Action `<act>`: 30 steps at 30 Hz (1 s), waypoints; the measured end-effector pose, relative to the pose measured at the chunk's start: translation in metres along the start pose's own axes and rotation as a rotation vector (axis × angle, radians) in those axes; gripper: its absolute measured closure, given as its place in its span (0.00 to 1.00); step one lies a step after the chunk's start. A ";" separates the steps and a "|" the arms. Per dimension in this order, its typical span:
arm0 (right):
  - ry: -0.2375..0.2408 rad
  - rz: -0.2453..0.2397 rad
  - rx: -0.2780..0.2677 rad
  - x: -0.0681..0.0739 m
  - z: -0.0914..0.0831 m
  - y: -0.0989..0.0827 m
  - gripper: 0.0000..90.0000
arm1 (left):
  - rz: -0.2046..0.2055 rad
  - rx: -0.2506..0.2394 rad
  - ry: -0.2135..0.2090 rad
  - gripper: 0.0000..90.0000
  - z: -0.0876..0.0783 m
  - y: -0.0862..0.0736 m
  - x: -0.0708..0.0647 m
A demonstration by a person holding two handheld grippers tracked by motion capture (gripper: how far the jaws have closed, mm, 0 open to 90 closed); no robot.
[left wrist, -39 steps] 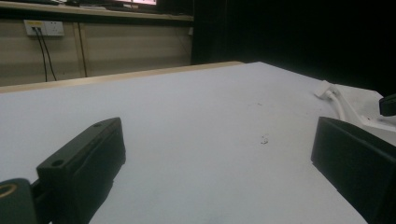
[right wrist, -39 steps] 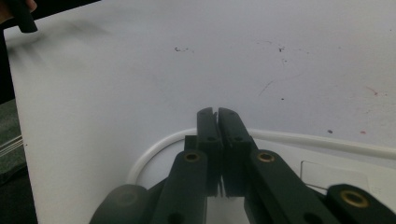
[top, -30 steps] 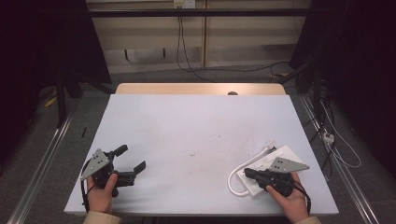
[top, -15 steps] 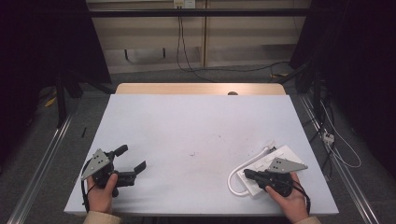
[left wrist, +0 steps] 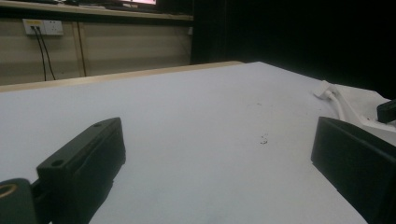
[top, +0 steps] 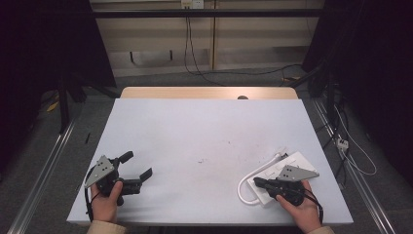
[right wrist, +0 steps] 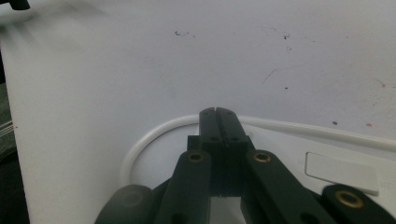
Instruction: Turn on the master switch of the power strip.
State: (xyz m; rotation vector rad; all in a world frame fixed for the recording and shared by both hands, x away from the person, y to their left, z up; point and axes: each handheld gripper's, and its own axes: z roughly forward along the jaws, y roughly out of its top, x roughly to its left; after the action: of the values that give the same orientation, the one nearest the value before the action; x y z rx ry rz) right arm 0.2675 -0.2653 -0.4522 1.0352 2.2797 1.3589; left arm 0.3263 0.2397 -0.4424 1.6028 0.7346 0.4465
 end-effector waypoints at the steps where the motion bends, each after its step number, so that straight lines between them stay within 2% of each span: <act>1: 0.000 0.000 0.000 0.000 0.000 0.000 1.00 | 0.000 0.000 0.000 0.03 0.000 0.000 0.000; 10: 0.009 0.014 0.001 -0.001 0.000 0.000 1.00 | 0.000 0.003 -0.002 0.03 0.000 0.000 0.000; 30: -0.001 -0.005 0.012 0.001 0.001 0.000 1.00 | -0.003 0.003 0.000 0.03 0.001 -0.001 -0.001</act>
State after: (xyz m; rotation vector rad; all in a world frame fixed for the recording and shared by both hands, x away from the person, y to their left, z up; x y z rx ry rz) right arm 0.2673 -0.2636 -0.4522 1.0329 2.2905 1.3446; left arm 0.3265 0.2386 -0.4433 1.6049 0.7381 0.4439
